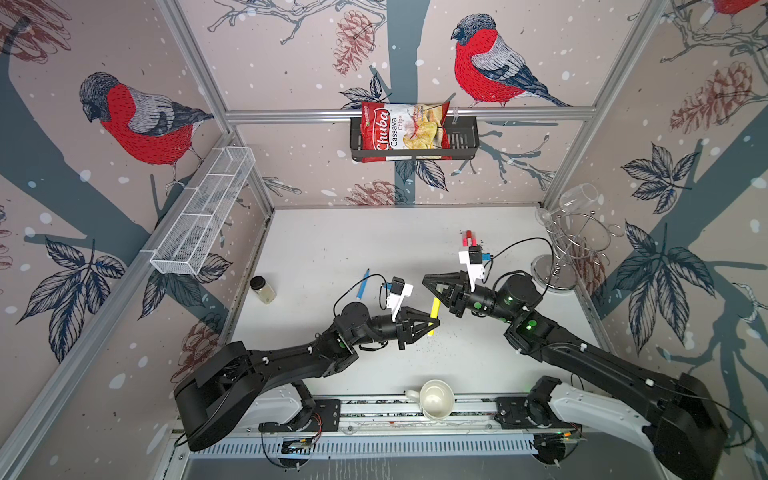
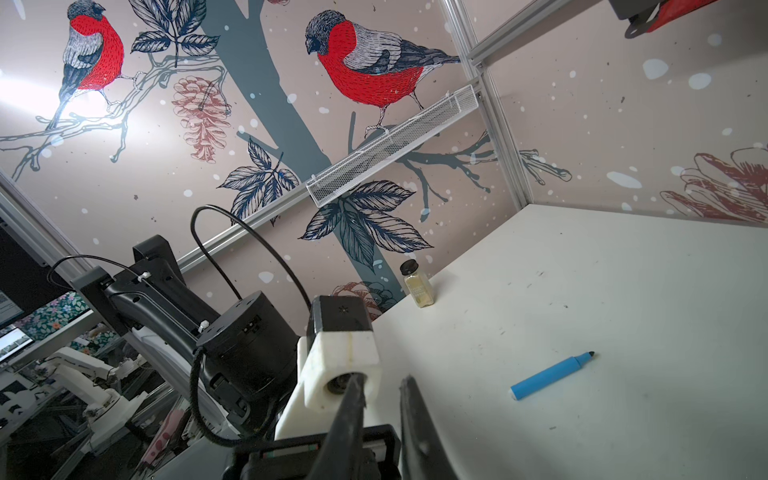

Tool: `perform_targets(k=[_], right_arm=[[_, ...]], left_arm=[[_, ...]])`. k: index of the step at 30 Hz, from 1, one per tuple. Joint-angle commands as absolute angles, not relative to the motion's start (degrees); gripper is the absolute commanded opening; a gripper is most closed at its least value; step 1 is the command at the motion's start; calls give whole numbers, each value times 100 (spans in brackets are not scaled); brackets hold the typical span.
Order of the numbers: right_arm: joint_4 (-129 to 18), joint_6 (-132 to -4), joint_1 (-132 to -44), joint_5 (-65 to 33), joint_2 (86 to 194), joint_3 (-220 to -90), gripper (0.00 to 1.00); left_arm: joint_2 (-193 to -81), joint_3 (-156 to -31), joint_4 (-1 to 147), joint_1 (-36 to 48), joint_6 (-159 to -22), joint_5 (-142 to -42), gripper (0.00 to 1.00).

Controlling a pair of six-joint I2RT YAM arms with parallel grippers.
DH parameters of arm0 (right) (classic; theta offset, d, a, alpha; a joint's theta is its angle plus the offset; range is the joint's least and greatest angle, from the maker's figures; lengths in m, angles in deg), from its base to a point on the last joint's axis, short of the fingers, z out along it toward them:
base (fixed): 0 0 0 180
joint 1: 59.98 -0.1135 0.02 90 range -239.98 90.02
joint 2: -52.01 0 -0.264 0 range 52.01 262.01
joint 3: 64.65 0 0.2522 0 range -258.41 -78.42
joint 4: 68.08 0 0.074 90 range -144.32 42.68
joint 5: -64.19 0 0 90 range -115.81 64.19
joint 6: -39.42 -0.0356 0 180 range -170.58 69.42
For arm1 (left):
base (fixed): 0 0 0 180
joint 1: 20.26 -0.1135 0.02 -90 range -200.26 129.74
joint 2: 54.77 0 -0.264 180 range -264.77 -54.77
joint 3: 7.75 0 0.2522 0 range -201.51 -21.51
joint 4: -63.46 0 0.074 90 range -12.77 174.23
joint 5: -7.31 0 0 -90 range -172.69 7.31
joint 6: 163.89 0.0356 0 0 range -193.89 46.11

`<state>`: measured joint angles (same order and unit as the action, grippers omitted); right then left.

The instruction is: Insert the pens into the pen caps

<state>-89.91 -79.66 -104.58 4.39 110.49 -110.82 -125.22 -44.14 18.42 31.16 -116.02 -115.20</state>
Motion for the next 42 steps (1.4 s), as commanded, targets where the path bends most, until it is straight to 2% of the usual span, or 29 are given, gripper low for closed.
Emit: perform_targets(k=[1,3,4,6,7,8,9,15,22,26,29,42], right_arm=[[-7623,-7694,-10524,1095,11080,-11197,0],[-7361,-7540,-10515,1018,11090,-11489,2],[-7220,-7484,-10499,952,11080,-11649,11],[-6886,-7302,-10424,822,11040,-12026,43],[-6783,-7222,-10386,796,11002,-12164,55],[-6676,-7142,-10347,743,10945,-12275,63],[-6586,-7073,-10310,679,10872,-12350,66],[-6495,-7053,-10007,598,10550,-12265,66],[-6342,-6875,-10083,981,10776,-12147,66],[-6390,-6831,-10209,1222,10926,-12175,60],[-6347,-6745,-10333,1309,11073,-12250,59],[-6268,-6642,-10533,1164,11550,-12406,43]], left_arm=[[-12388,-4524,377,3029,-11607,-10537,0],[-12417,-4491,684,3029,-11449,-10452,0],[-12426,-4442,744,3028,-11394,-10416,0],[-12437,-4297,796,3032,-11350,-10322,0],[-12433,-4233,805,3028,-11349,-10287,0],[-12409,-4155,818,3028,-11336,-10258,0],[-12368,-4095,859,3028,-11315,-10218,0],[-11973,-3914,1415,3032,-11045,-10029,0],[-11795,-3961,1658,3028,-10892,-9991,0],[-11826,-3944,1599,3037,-10922,-10004,0],[-11835,-3934,1561,3054,-10933,-10009,0],[-11791,-3961,1614,3098,-10917,-9965,0]])
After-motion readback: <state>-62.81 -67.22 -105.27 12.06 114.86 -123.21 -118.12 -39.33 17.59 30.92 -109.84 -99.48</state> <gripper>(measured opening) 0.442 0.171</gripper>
